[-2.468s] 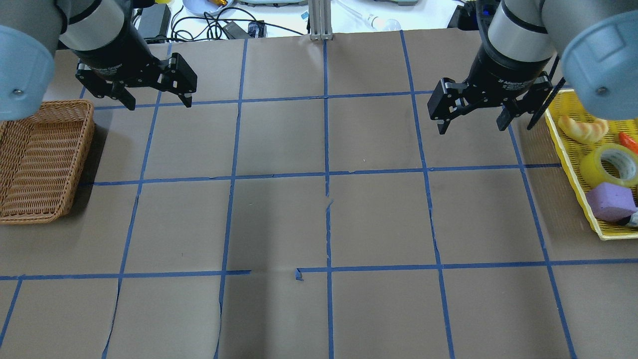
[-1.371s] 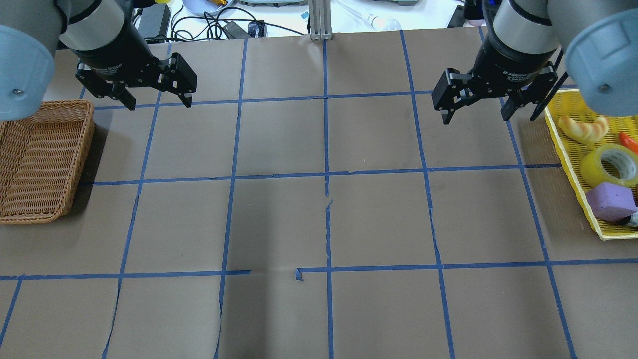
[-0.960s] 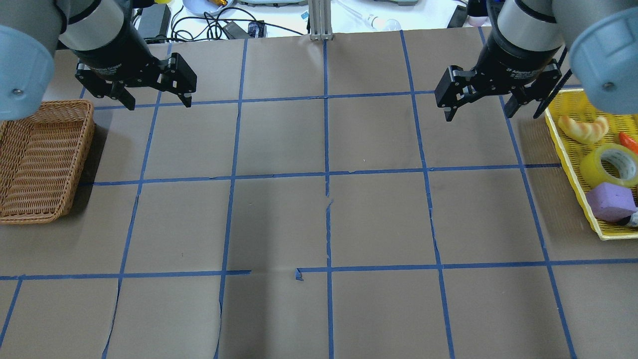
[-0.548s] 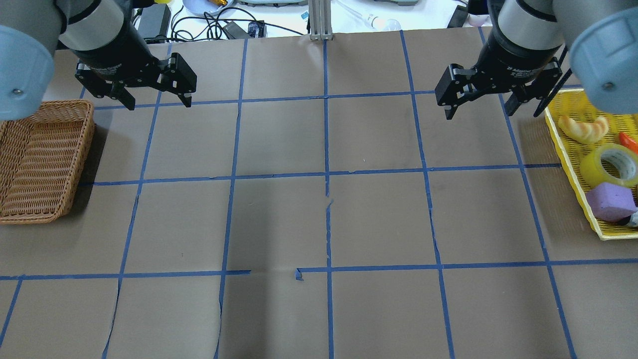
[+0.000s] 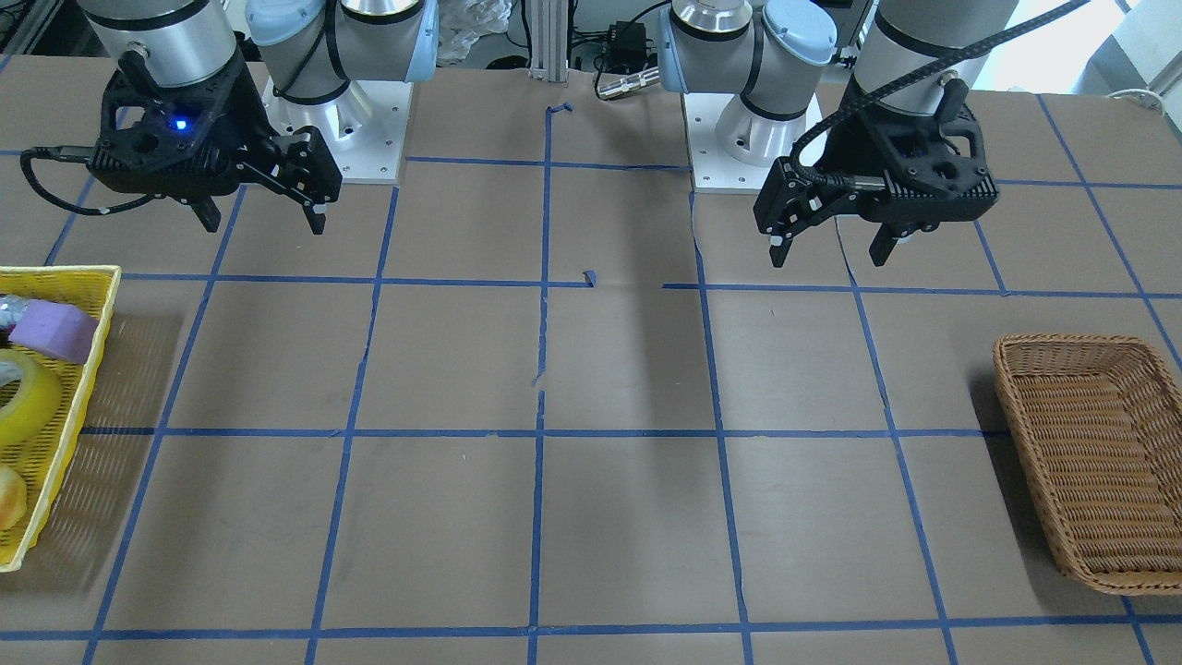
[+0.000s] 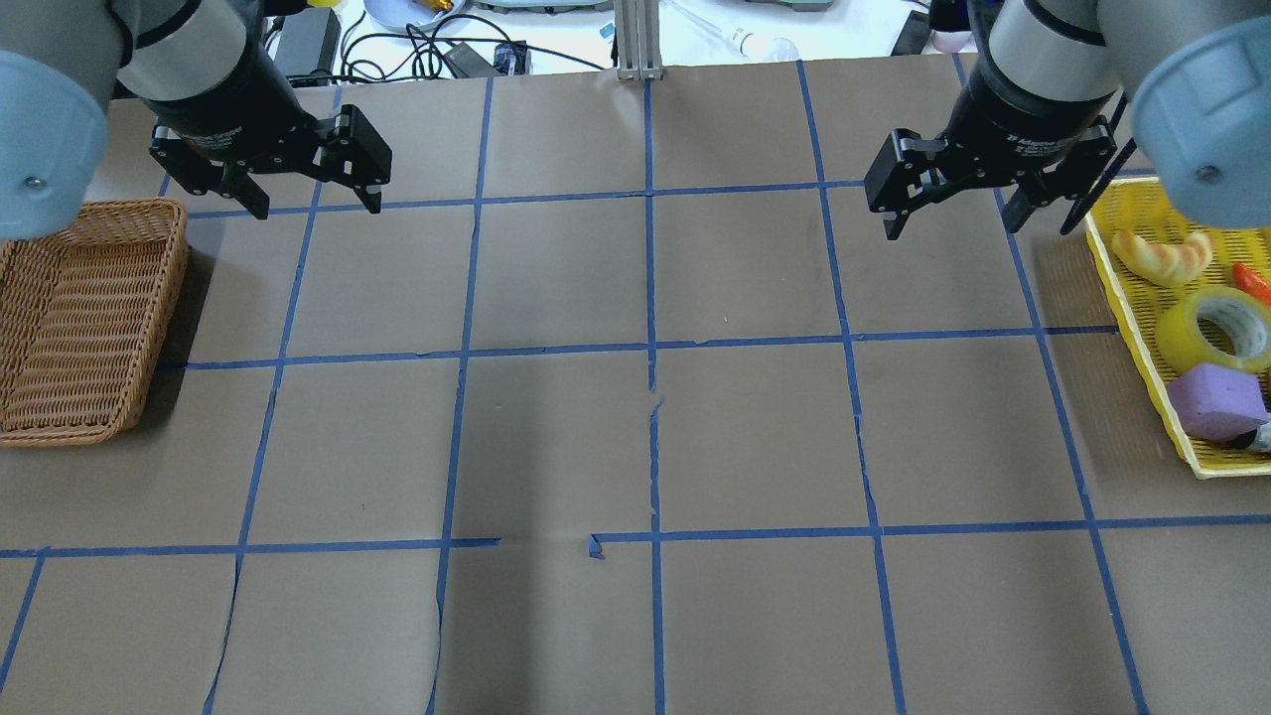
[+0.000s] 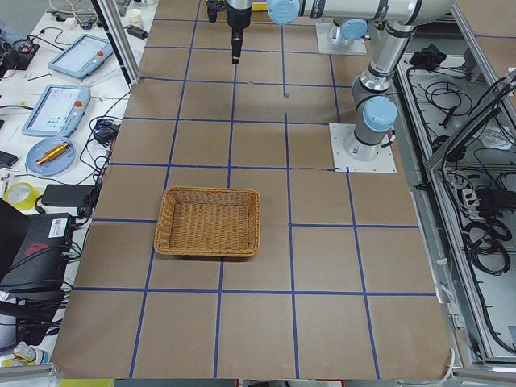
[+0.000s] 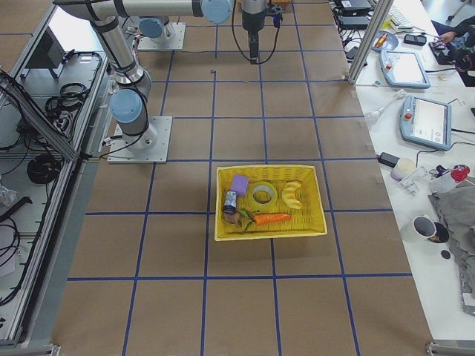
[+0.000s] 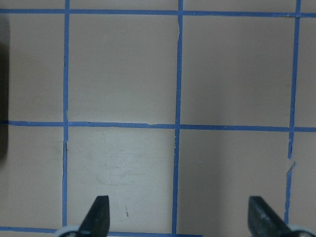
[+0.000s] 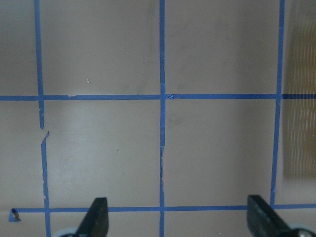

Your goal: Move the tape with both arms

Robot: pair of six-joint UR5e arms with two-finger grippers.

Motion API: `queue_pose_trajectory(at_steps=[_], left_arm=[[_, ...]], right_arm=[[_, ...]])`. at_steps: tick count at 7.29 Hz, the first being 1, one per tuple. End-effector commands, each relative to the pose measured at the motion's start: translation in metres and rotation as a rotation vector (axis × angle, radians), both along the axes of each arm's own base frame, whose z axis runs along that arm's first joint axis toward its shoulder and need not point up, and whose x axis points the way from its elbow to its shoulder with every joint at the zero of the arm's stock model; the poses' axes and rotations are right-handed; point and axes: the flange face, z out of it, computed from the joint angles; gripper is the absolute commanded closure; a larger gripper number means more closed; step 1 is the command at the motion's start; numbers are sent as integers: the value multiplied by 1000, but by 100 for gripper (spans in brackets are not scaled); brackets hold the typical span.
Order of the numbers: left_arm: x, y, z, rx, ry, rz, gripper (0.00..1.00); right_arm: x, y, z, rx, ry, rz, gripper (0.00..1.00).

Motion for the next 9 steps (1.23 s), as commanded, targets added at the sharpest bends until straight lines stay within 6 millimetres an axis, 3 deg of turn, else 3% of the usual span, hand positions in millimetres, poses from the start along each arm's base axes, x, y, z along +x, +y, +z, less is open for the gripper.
queue_pose_trajectory(at_steps=[1,2,3,5,6,8,9], left_arm=[[0,0,0,-1,0,0,0],[0,0,0,-1,0,0,0],[0,0,0,-1,0,0,0],[0,0,0,-1,0,0,0],[0,0,0,-1,0,0,0],[0,0,1,-2,1,0,0],[0,0,1,-2,0,0,0]], right_arm=[[-2,-2,-3,1,4,-25,0],[-12,-7,-2,-14,5,-45,0],[-47,-19,1,-49,9,-94,0],[-160,-31,-14,-16,8,-304,0],[-222,-37,-37,41,31,-306,0],[-346,-61,-112,60,44,-417,0],[-372,-79,-163,51,44,-437,0]])
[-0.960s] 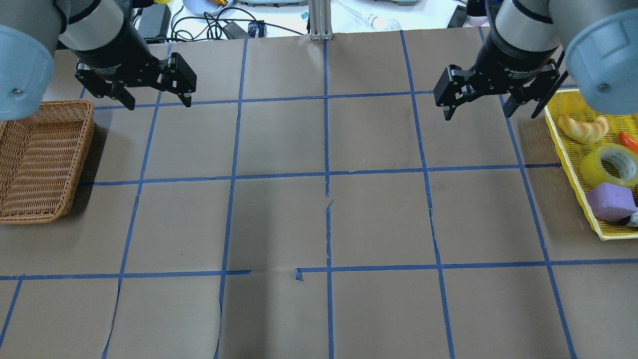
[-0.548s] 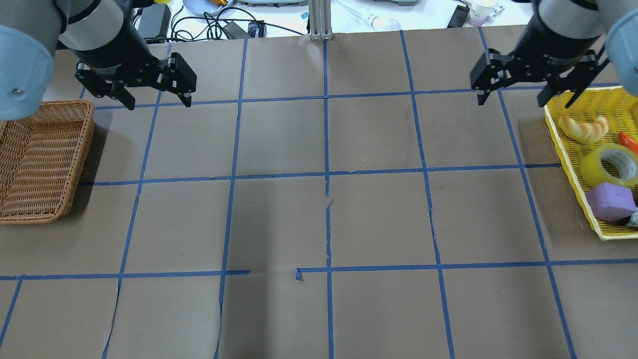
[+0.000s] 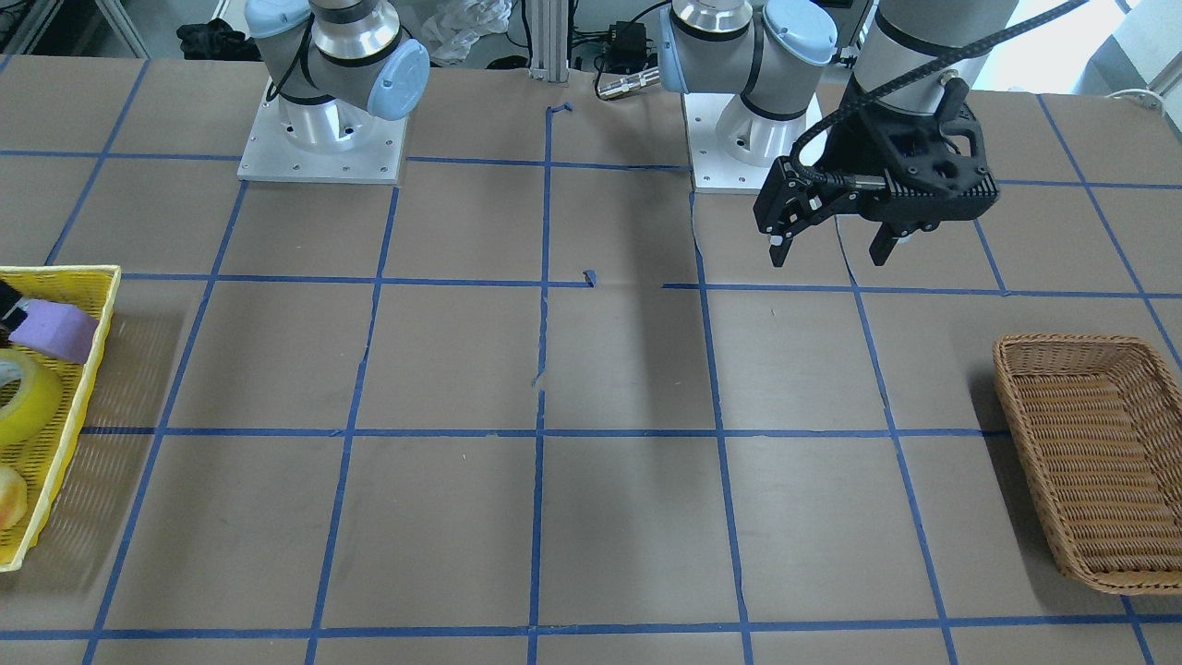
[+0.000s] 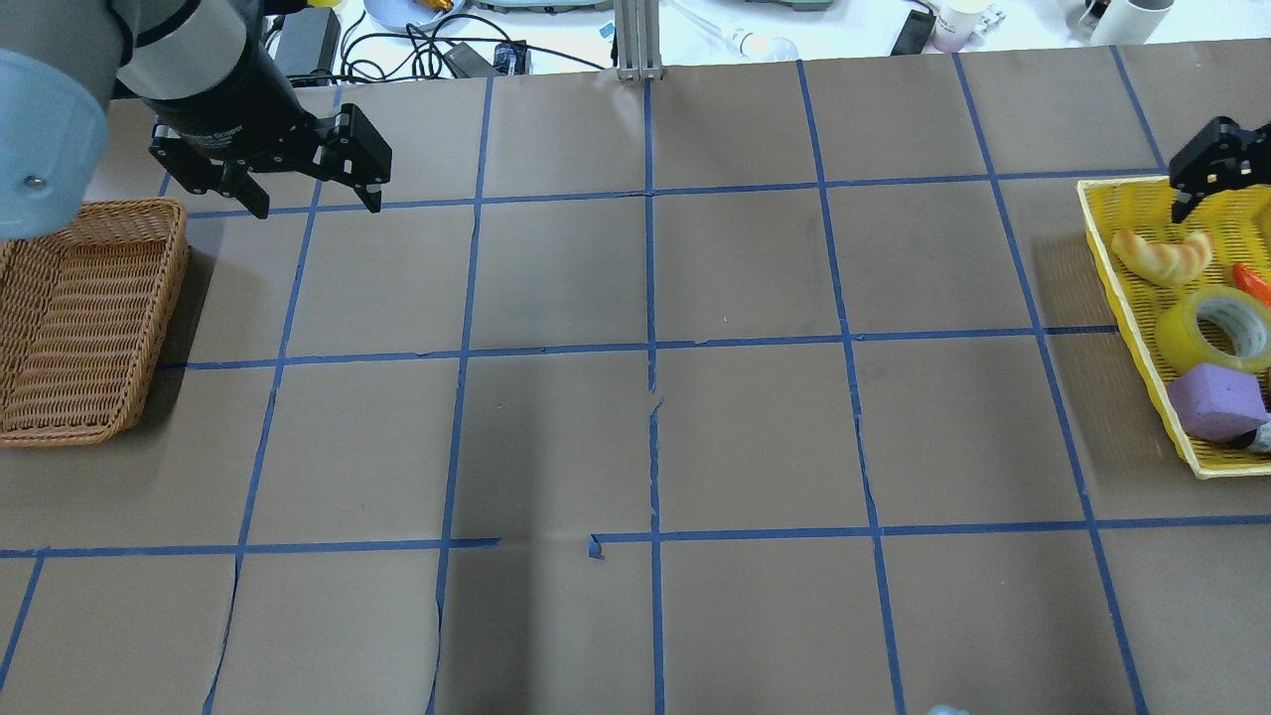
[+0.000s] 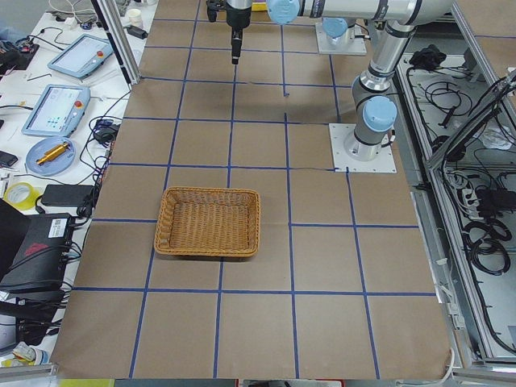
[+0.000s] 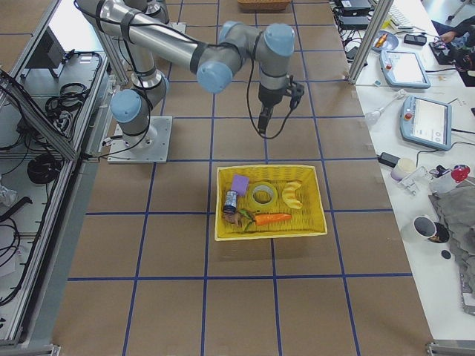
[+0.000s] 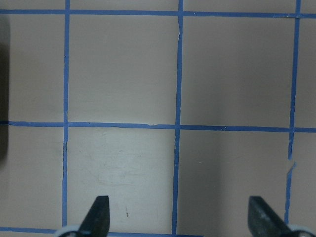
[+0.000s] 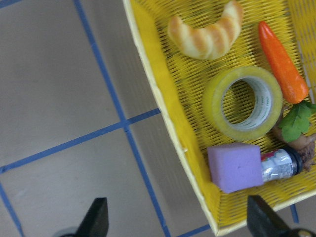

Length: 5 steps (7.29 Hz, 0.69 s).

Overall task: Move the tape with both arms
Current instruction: 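Move the right gripper over the yellow basket toward the yellow tape roll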

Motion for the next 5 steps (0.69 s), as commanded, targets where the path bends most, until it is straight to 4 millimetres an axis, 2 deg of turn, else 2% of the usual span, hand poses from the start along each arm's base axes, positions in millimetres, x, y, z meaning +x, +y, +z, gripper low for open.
queue_pose_trajectory(at_steps=[1,2,5], left_arm=[[0,0,0,-1,-1,0,0],[0,0,0,-1,-1,0,0],[-1,0,0,-1,-1,-1,0]], right_arm=[[-60,-26,-92,-32,27,-48,0],[-63,-29,-113,-45,41,-46,0],[-61,-21,-157,20,5,-62,1]])
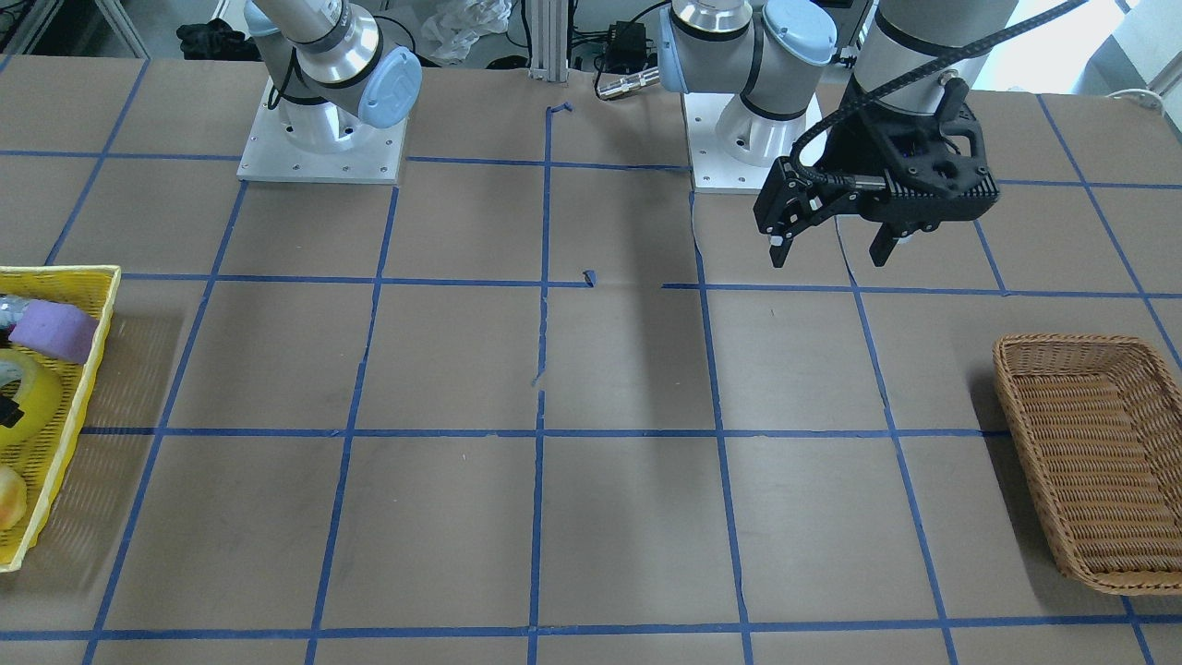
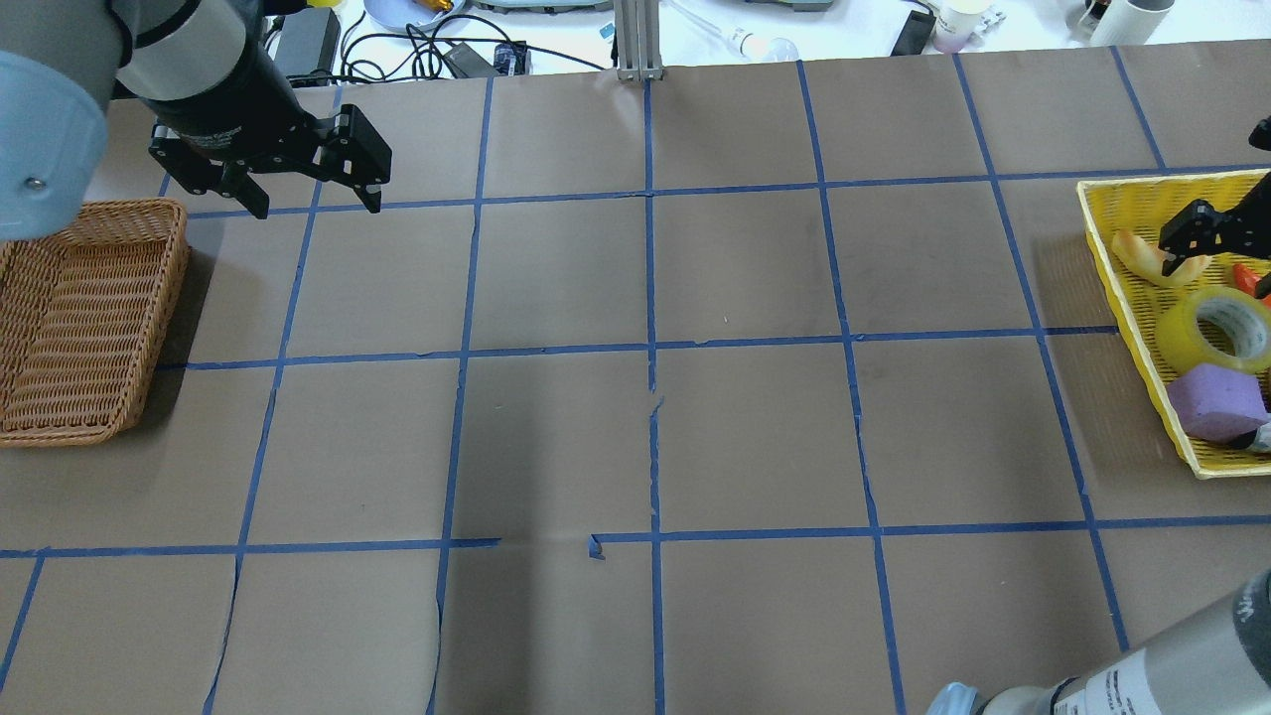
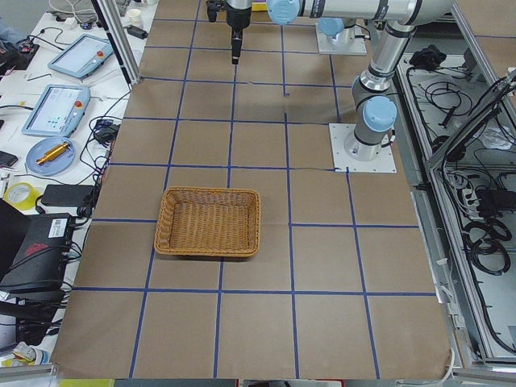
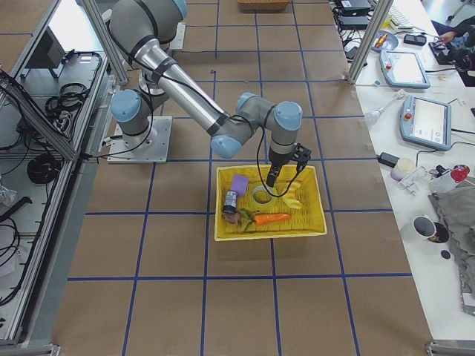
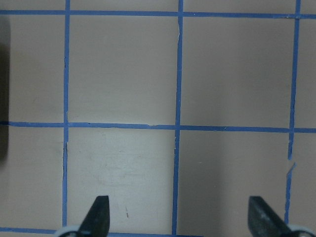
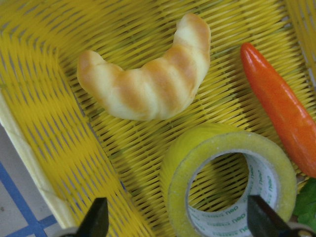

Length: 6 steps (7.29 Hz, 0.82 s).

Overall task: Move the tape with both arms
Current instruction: 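Move the right gripper over the yellow basket toward the yellow tape roll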

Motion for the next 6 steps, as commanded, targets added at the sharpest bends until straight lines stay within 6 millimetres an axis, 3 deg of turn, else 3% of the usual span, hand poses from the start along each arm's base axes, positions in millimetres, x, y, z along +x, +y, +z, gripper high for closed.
queue_pose_trajectory(at_steps=[1,3,4,5,6], left_arm=[[-1,0,0,0,0,-1,0],[0,0,0,0,0,0,0],[-1,0,0,0,0,-1,0],[0,0,0,0,0,0,0],[0,0,0,0,0,0,0]], right_arm=[[-5,2,-28,35,-21,-16,1],[-21,13,-35,73,3,-34,7],[-17,16,-51,89,-25,-40,19],[-19,14,-55,70,-17,-45,32],[-16,11,-62,55,-53,-31,59]])
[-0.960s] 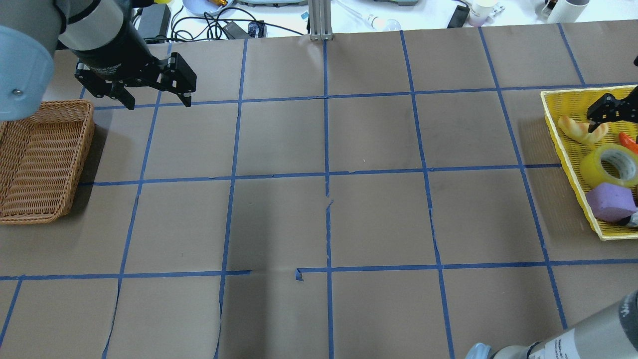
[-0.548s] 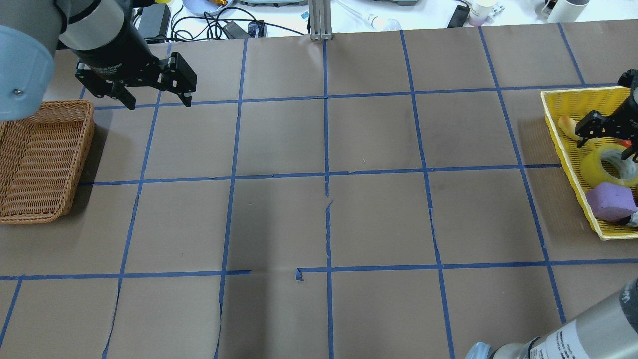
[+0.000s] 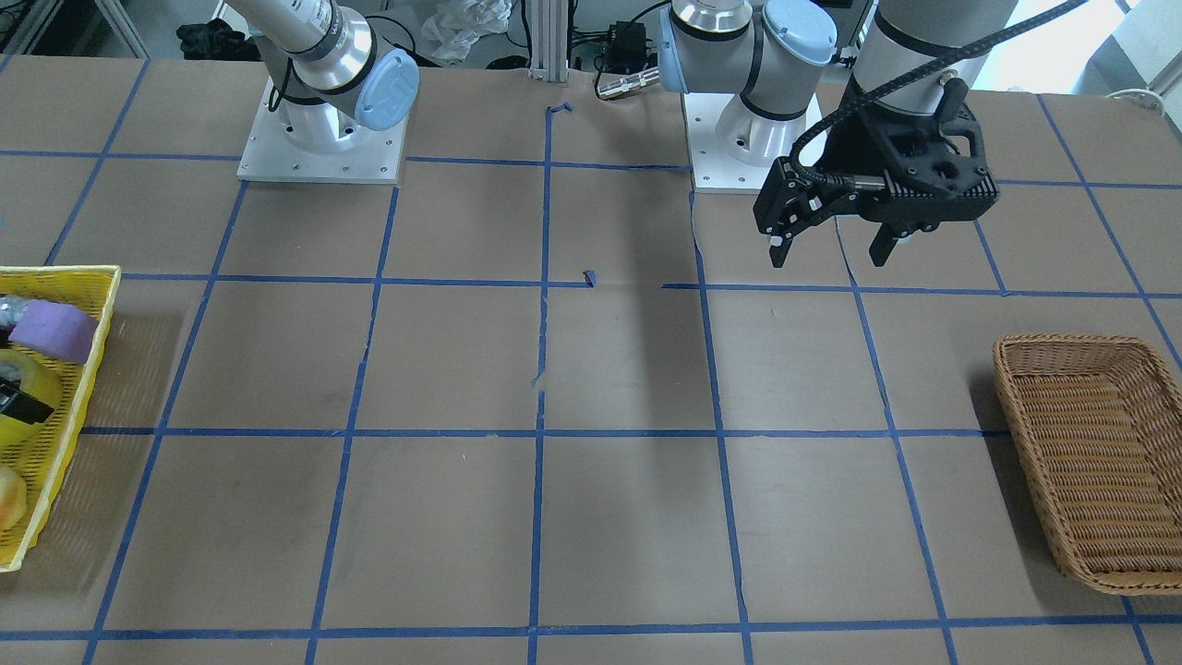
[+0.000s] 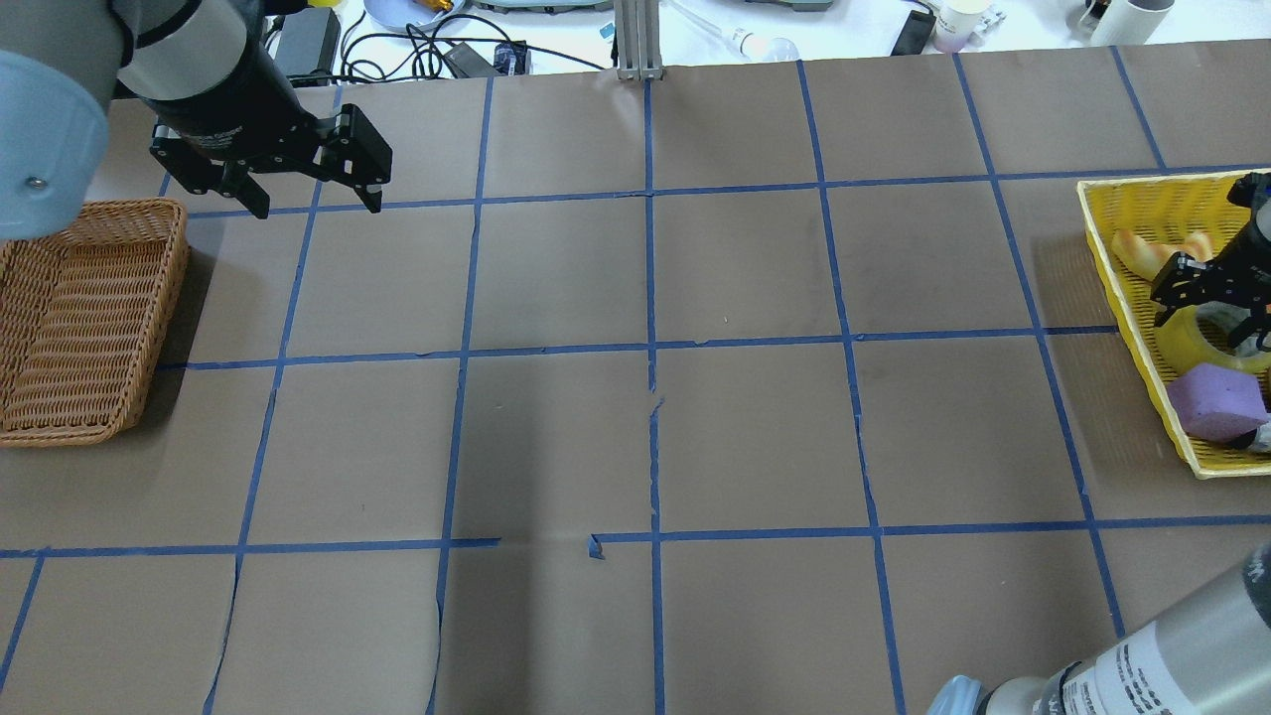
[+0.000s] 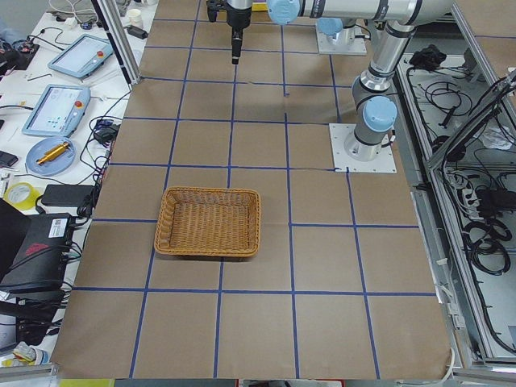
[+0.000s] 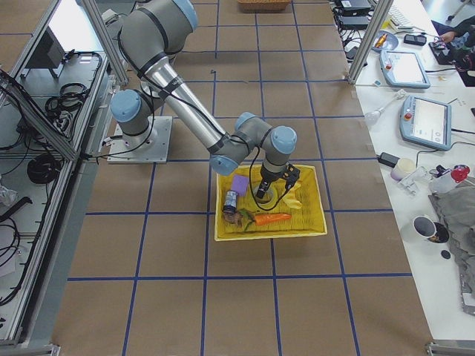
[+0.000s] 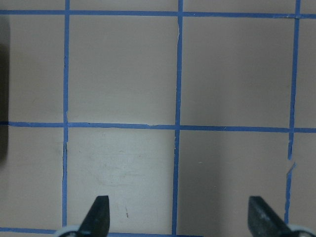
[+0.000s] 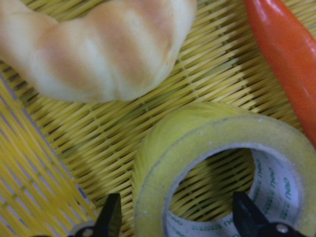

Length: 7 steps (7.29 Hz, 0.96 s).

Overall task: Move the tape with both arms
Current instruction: 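Move the right gripper over the yellow basket toward the yellow tape roll, then grasp the yellow tape roll with the right gripper and lift it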

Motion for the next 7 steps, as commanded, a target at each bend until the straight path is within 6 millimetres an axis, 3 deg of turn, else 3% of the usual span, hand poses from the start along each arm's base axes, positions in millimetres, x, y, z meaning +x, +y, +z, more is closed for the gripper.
queue_pose_trajectory(at_steps=[1,3,4,5,6,7], left_arm=[[0,0,0,0,0,0,0],[0,0,0,0,0,0,0],[0,0,0,0,0,0,0],[0,0,0,0,0,0,0],[0,0,0,0,0,0,0],[0,0,0,0,0,0,0]], right_arm=[[1,-2,-5,-15,-27,24,100],[-2,-4,16,-41,8,33,100],[9,-4,45,-70,33,46,100],[27,-4,75,-102,41,66,100],[59,-7,107,-116,44,101,100],[108,-20,138,-124,30,147,100]])
